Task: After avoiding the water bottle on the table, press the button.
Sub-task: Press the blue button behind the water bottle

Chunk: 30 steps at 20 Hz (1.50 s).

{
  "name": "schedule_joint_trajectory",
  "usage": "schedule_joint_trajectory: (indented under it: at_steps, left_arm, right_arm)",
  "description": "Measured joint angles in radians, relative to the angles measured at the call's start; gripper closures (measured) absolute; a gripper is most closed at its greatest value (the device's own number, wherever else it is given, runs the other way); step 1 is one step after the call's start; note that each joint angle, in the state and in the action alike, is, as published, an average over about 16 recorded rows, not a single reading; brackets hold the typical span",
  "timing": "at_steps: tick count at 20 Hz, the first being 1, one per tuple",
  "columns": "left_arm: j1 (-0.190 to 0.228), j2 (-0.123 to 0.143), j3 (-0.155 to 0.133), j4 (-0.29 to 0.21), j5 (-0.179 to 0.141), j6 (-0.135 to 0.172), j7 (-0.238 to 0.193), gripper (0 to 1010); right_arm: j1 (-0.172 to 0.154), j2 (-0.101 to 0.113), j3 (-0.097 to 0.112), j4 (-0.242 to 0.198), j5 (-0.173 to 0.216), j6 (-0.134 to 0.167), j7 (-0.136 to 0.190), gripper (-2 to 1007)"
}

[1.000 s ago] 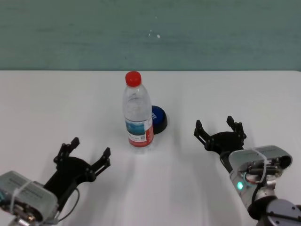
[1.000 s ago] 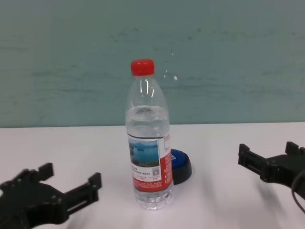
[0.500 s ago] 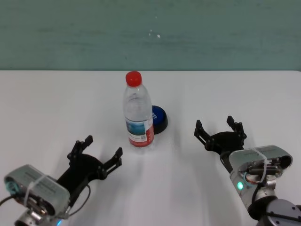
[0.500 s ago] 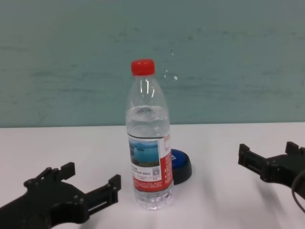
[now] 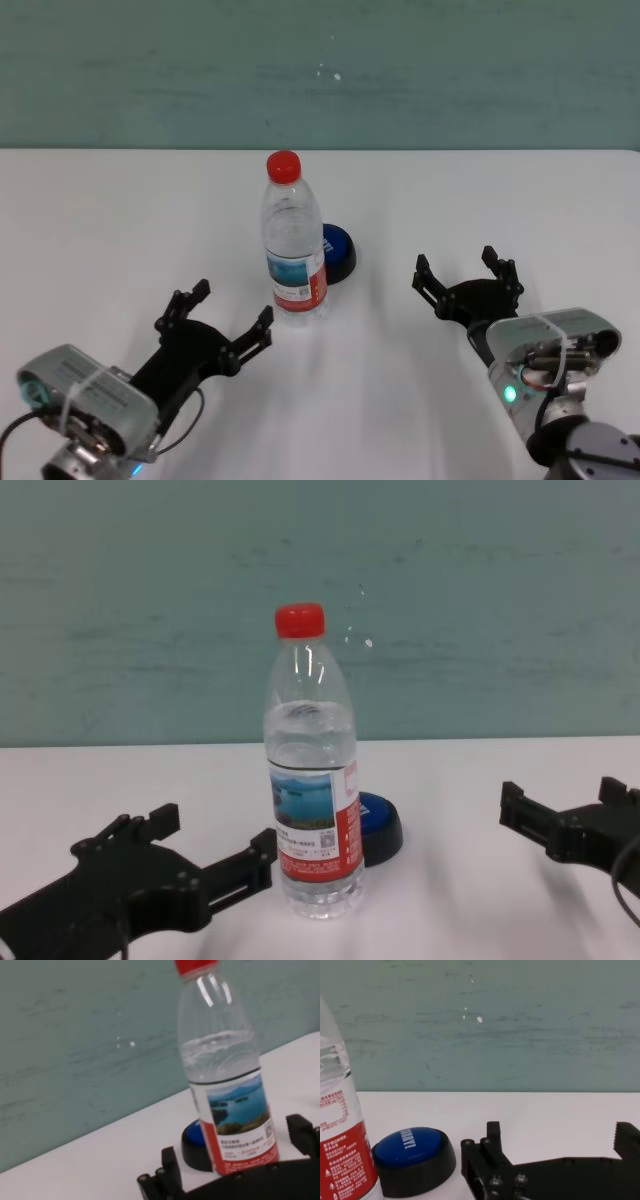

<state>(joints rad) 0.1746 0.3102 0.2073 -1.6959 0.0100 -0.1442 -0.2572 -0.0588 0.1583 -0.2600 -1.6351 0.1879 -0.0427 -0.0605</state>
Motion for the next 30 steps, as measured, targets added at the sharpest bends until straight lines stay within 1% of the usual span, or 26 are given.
schedule_joint_trajectory:
  at_steps: [7,16,24,30]
  left_arm:
    - [0.000,-0.002,0.012,-0.014,-0.010,-0.005,-0.002,10]
    - [-0.010,-0.006,0.023,-0.015,-0.008,-0.013,0.002,10]
    - [-0.012,-0.009,0.025,-0.016,-0.007,-0.014,0.003,10]
    - [0.002,-0.004,0.020,-0.030,-0.011,-0.014,0.002,10]
  right_arm:
    - [0.000,0.000,0.000,0.000,0.000,0.000,0.000,1]
    - [0.000,0.000,0.000,0.000,0.000,0.000,0.000,1]
    - [0.000,0.000,0.000,0.000,0.000,0.000,0.000,1]
    - [0.000,0.000,0.000,0.000,0.000,0.000,0.000,1]
